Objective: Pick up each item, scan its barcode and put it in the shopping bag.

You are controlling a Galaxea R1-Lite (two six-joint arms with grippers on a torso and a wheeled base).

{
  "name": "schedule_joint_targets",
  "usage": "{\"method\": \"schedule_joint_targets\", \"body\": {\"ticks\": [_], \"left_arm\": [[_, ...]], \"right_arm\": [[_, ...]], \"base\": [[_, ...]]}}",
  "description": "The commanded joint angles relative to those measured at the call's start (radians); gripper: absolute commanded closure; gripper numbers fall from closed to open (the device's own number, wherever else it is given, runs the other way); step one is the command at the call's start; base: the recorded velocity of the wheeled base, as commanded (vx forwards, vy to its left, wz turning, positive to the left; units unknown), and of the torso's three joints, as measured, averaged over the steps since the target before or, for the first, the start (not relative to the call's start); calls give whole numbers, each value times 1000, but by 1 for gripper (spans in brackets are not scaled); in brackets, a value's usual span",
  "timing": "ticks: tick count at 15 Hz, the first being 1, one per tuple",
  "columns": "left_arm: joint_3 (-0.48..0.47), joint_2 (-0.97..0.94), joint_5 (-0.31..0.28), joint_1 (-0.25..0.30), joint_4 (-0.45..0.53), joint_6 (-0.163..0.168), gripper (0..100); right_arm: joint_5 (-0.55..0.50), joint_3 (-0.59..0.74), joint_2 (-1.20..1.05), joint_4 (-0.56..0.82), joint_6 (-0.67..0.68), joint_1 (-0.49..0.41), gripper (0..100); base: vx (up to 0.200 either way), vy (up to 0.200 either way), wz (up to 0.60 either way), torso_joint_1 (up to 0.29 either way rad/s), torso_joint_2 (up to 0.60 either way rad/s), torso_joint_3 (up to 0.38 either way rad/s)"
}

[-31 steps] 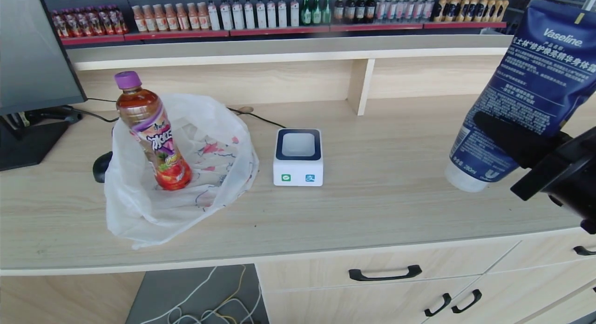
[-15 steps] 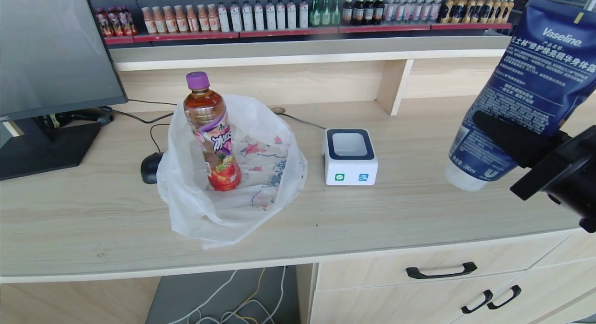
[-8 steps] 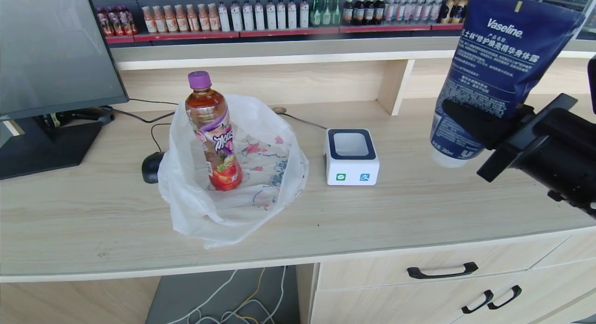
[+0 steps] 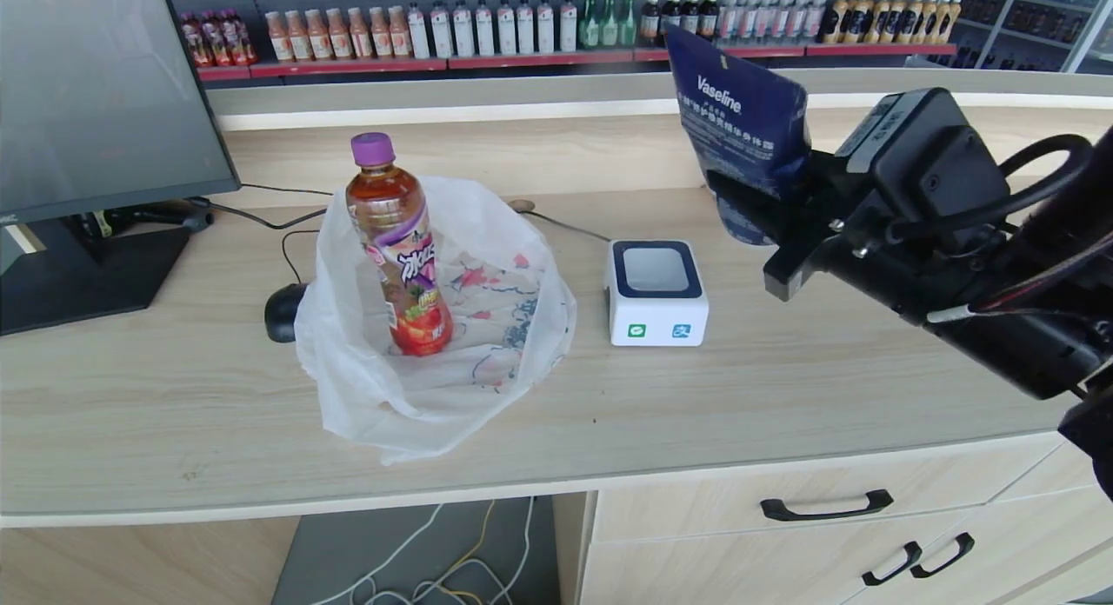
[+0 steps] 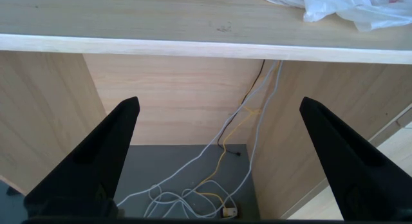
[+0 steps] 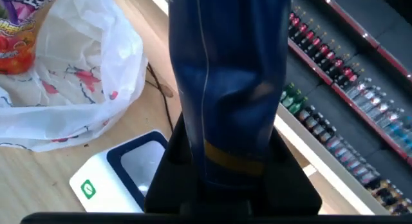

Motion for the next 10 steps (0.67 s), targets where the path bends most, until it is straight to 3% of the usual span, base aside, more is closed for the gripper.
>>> {"method": "schedule_joint_targets", "body": {"ticks": [1,10], "left_arm": [[0,0,0,0,0,0,0],[0,0,0,0,0,0,0]], "right_arm": [[75,-63,90,-1,-107,6,100],[440,-106,187,0,-480,-103,100]], "base": [[0,0,0,0,0,0],[0,0,0,0,0,0]]}}
